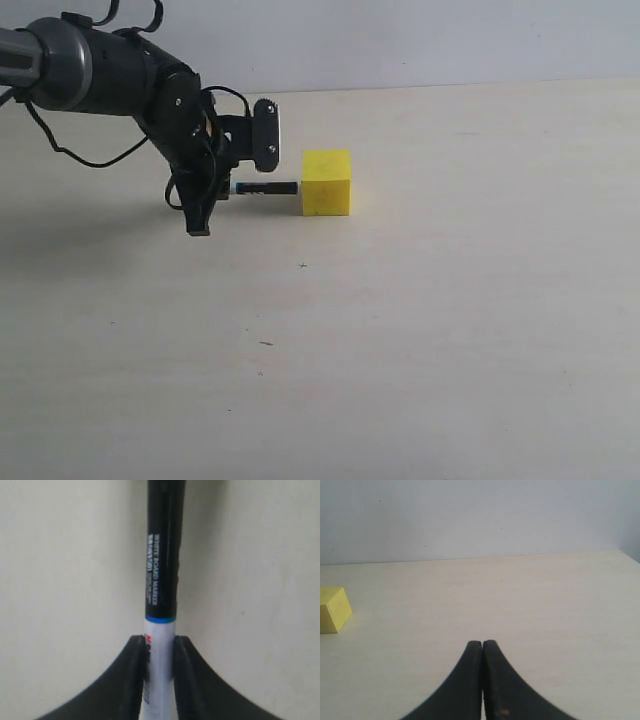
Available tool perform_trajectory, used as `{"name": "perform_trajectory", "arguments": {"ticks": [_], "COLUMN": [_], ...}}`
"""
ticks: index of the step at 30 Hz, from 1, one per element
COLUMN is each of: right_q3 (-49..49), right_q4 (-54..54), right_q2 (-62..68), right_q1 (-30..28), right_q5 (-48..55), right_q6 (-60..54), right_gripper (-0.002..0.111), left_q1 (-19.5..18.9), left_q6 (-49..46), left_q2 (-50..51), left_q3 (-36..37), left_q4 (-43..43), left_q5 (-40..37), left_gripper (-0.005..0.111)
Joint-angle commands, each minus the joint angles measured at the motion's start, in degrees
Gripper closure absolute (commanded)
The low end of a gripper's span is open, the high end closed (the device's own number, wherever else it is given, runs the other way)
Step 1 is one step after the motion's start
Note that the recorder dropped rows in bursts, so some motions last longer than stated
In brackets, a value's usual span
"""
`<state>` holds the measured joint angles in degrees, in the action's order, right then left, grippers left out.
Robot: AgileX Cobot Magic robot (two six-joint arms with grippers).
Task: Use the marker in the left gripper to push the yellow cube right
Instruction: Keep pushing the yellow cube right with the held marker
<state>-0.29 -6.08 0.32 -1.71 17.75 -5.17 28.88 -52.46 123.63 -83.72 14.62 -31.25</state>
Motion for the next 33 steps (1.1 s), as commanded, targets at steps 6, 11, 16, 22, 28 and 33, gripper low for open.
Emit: {"name": "perform_trajectory", "arguments": {"ticks": [6,11,16,22,28,33], "right_q3": [0.3,0.3,0.3,0.3,0.3,0.3], "right_q4": [0.0,0.0,0.0,0.0,0.0,0.0], "right_q2": [-0.3,-0.3,-0.3,-0.3,-0.3,-0.3], "right_q1": [-0.3,-0.3,-0.3,-0.3,-0.3,-0.3], "right_q5": [-0.7,-0.7,-0.7,-0.7,-0.7,-0.7], "right_q6": [-0.4,-0.4,-0.4,-0.4,-0.4,-0.4], "right_gripper": [0.108,0.108,0.108,0.108,0.108,0.108], "left_q1": [1.7,1.4,0.8,0.2,0.9,5.0], "left_q6": [0.9,1.3,11.3,23.8,22.5,22.5], "left_q2": [-0.2,-0.2,-0.2,-0.2,1.3,4.8], "left_q3": [-0.2,-0.2,-0.2,-0.2,-1.5,-6.5], "left_q4": [-0.2,-0.2,3.4,13.8,13.5,11.8], "left_q5": [-2.9,-3.5,-3.3,-4.3,-3.4,-3.0], "left_gripper": [0.107,0.107,0.107,0.107,0.107,0.107]}}
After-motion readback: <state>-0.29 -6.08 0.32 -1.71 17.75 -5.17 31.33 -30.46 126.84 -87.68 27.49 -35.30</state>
